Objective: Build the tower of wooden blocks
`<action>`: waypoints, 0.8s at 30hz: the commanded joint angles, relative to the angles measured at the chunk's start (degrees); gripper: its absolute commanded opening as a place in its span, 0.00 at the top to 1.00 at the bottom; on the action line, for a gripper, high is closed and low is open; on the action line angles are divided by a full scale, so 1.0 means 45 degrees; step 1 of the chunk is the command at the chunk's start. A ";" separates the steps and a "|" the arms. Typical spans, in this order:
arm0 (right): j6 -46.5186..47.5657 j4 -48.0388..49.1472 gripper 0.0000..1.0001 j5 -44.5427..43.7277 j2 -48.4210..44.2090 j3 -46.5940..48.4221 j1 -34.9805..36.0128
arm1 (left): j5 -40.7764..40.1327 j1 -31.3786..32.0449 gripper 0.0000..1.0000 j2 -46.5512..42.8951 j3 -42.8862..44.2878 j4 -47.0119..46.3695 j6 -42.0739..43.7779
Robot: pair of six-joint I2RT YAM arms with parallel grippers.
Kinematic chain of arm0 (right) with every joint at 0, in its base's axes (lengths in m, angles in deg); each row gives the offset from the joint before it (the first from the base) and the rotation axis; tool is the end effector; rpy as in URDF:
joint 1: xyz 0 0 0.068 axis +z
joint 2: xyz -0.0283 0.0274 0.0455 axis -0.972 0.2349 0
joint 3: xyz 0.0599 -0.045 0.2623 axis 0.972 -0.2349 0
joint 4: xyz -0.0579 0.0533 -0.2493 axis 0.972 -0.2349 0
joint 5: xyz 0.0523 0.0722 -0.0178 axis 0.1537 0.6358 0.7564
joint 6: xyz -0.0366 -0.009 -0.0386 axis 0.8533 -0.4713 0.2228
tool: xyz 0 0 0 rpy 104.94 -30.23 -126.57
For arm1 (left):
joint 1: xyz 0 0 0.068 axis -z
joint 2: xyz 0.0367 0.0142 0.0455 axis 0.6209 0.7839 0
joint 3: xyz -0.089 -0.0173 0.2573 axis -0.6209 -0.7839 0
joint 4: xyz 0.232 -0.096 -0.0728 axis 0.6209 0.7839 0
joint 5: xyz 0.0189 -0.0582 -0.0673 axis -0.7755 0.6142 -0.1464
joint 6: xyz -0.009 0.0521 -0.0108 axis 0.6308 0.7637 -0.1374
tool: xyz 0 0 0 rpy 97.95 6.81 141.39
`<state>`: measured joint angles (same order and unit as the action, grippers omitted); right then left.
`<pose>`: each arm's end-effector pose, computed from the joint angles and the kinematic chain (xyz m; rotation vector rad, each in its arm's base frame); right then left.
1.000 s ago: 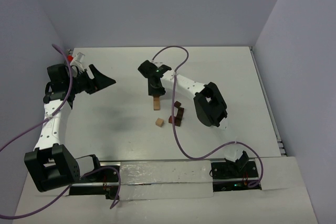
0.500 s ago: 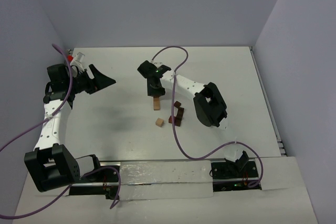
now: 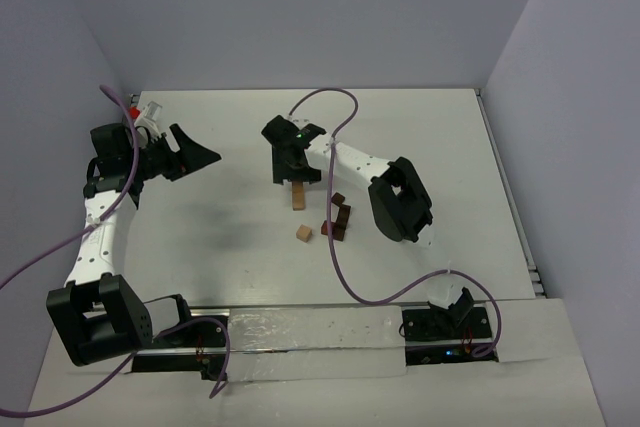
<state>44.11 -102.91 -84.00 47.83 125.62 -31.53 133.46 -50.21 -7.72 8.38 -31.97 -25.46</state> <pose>0.3534 0.3400 0.1970 -0.0939 2.6656 0.1310 0.2595 0.0259 0.3044 -0.1212 2.0859 -1.0827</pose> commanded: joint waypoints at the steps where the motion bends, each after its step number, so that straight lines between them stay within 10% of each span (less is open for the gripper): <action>1: 0.0193 0.0009 0.19 -0.0062 -0.0367 0.0321 0.0212 | 0.0239 -0.0134 0.10 -0.0170 0.0101 -0.0429 -0.0059; 14: 0.5165 0.3009 0.05 0.2610 -0.7690 -0.5541 0.0602 | 0.1859 -0.0631 0.01 -0.0277 0.1311 0.0898 0.0726; 24: 0.6624 0.2102 0.13 0.3863 -0.7052 -0.7051 0.1851 | 0.1525 -0.0651 0.01 -0.0566 0.1515 0.0940 0.0767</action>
<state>69.43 -92.80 -69.15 12.90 96.82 -25.94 139.71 -52.75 -8.48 11.68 -28.54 -23.63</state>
